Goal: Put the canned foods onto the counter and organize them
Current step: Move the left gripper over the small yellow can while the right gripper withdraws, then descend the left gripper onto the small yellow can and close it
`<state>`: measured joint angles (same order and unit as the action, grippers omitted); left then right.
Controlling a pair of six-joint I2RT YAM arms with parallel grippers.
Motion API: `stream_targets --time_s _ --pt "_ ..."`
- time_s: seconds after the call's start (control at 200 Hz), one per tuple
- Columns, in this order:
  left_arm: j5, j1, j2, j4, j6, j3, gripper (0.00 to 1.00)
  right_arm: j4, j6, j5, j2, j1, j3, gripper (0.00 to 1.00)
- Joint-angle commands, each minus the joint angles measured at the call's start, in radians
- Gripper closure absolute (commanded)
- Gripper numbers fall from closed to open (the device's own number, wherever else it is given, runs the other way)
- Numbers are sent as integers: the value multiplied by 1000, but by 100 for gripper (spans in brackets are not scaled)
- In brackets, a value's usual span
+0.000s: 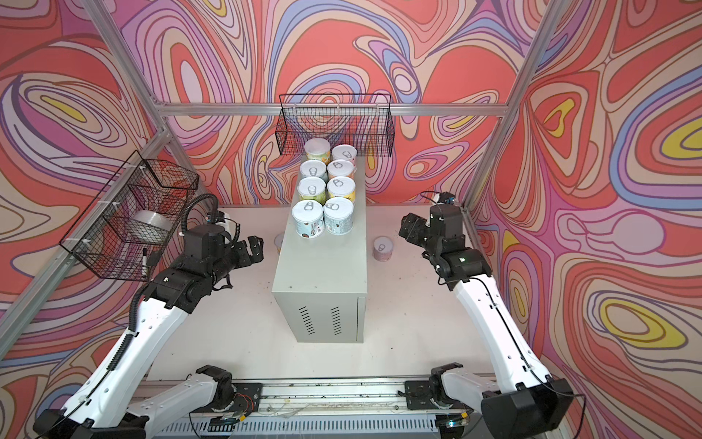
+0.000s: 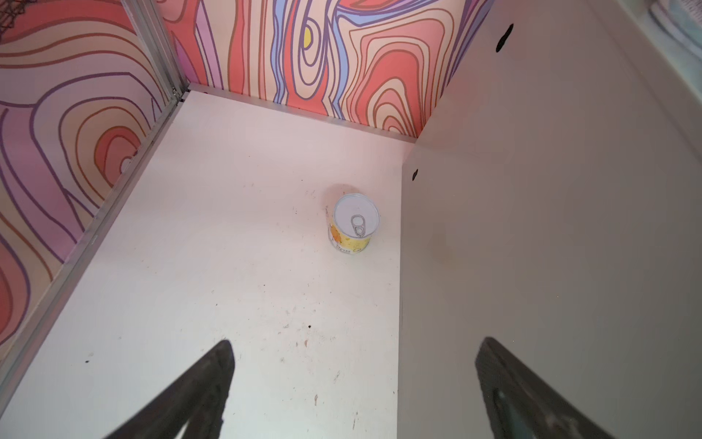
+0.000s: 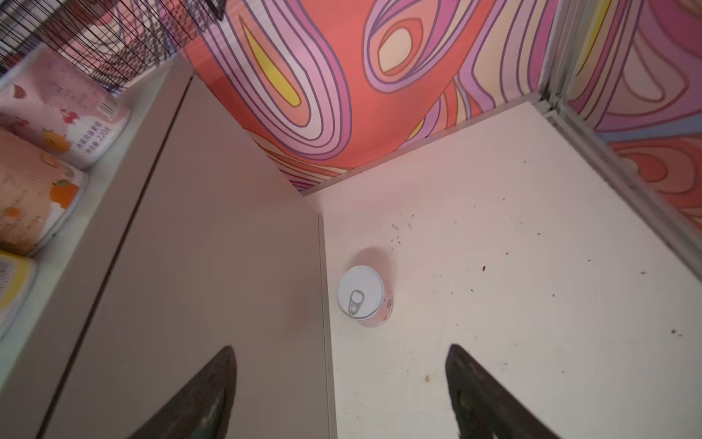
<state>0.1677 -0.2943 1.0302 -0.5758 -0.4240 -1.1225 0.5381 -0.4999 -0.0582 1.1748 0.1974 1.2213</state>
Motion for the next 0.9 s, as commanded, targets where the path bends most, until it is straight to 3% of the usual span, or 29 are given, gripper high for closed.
stream_targets --time_s 0.0,0.28,0.631,0.891 --pt "-27 27 4 116 -12 55 0 -107 -44 36 2 -6 -61 8" --pt "-53 60 210 254 -18 90 0 -140 -55 50 38 -9 -127 8" --pt "-145 72 603 322 -42 -116 0 -156 -78 104 72 -9 -116 9" --pt "-51 74 842 274 9 -293 0 -173 -104 126 51 -9 -151 11"
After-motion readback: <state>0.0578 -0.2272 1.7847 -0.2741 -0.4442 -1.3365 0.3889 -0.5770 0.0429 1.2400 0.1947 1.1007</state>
